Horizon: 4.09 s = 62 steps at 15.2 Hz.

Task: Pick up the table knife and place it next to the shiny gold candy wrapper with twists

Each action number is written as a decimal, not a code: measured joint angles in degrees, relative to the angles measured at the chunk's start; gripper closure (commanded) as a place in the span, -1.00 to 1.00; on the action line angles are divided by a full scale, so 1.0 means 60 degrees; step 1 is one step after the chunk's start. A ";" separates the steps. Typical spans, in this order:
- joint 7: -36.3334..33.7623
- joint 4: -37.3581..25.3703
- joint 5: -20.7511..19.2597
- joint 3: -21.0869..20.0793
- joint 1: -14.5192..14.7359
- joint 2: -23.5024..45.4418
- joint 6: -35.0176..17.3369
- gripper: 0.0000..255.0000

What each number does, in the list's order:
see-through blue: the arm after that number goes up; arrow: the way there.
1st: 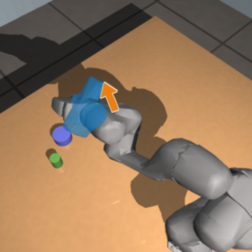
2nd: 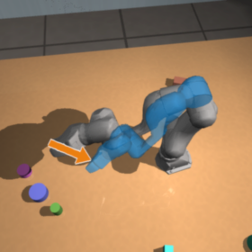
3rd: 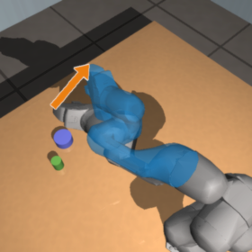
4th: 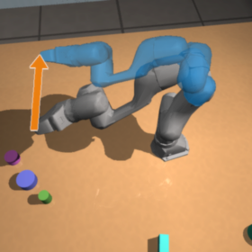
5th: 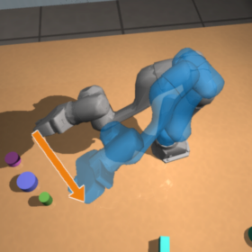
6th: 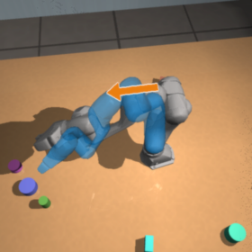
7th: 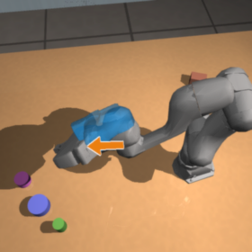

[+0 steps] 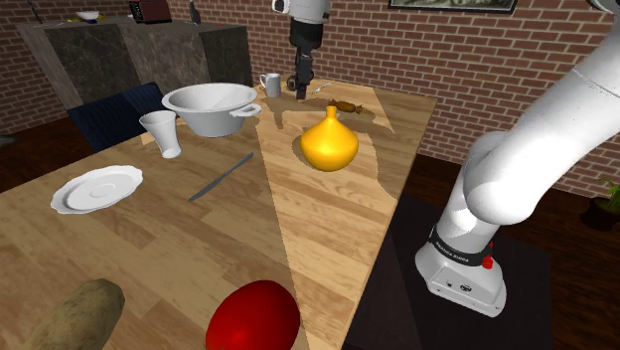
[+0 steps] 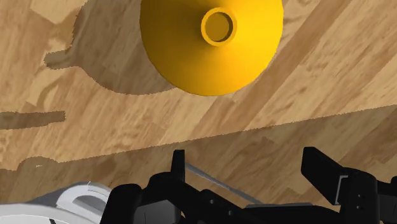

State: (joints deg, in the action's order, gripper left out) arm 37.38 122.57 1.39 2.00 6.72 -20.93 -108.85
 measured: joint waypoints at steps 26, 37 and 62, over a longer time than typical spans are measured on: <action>0.6583 -0.4449 -0.1051 -0.0963 0.1416 0.7291 -0.1496 -1.00; 0.6563 -0.4218 -0.1089 -0.0949 0.1415 0.7547 -0.1983 1.00; 0.6699 -0.5116 -0.0994 -0.0978 0.1395 0.6926 -0.0472 1.00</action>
State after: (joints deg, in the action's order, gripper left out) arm 77.57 91.87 -4.57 -3.86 15.09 20.63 -111.68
